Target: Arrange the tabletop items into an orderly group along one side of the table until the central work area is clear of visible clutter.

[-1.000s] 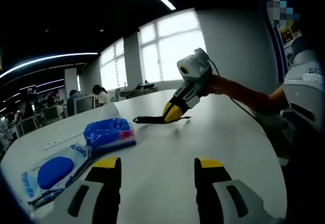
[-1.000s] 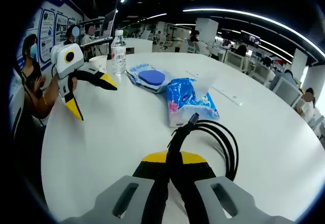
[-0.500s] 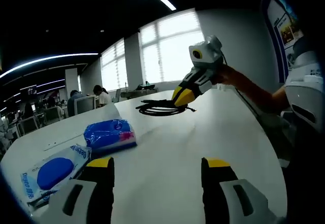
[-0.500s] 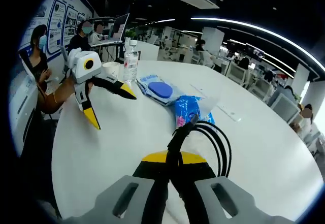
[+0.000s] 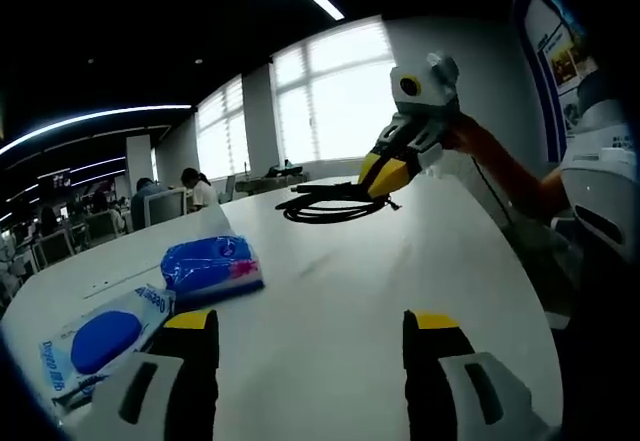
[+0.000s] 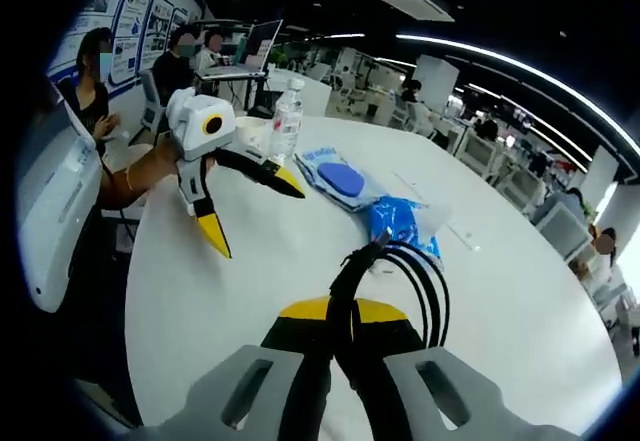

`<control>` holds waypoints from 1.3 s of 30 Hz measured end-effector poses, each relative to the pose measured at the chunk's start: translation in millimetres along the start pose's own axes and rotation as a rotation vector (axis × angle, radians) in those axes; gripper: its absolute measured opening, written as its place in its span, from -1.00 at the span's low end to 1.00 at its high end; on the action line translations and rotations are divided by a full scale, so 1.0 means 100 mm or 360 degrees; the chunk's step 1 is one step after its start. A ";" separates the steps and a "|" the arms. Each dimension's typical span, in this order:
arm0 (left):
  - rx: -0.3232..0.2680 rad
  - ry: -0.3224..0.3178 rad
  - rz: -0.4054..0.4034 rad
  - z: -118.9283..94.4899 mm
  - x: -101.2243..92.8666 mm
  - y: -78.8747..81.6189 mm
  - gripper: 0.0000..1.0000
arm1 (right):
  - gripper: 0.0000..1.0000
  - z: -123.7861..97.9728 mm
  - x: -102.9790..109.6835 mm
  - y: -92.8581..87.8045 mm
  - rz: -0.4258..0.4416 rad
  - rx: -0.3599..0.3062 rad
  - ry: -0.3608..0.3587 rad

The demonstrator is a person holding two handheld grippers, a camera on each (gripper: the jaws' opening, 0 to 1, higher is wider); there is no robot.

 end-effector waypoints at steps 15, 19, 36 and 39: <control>0.0034 0.0014 -0.0022 -0.02 0.02 -0.04 0.40 | -0.91 -0.13 0.31 0.01 -0.0037 0.0037 0.0042; 0.0042 0.0013 -0.0019 -0.02 0.02 -0.05 0.40 | -0.91 -0.11 0.39 -0.03 -0.0032 0.0040 0.0060; 0.0057 0.0011 -0.0018 -0.05 0.04 -0.03 0.35 | -0.97 0.06 0.64 -0.15 -0.0040 0.0069 0.0141; 0.0052 0.0011 -0.0018 -0.06 0.04 -0.02 0.35 | -0.97 0.07 0.67 -0.16 -0.0036 0.0074 0.0153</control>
Point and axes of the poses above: the point that each gripper's makers call its tool centre point, and the gripper's own axes: z roughly forward along the fingers, x roughly to its left, y roughly out of its top, the point moved 9 cm from there along -z, roughly backward along the fingers, and after that the axes turned 15 degrees about -x, right-handed, at the moved point
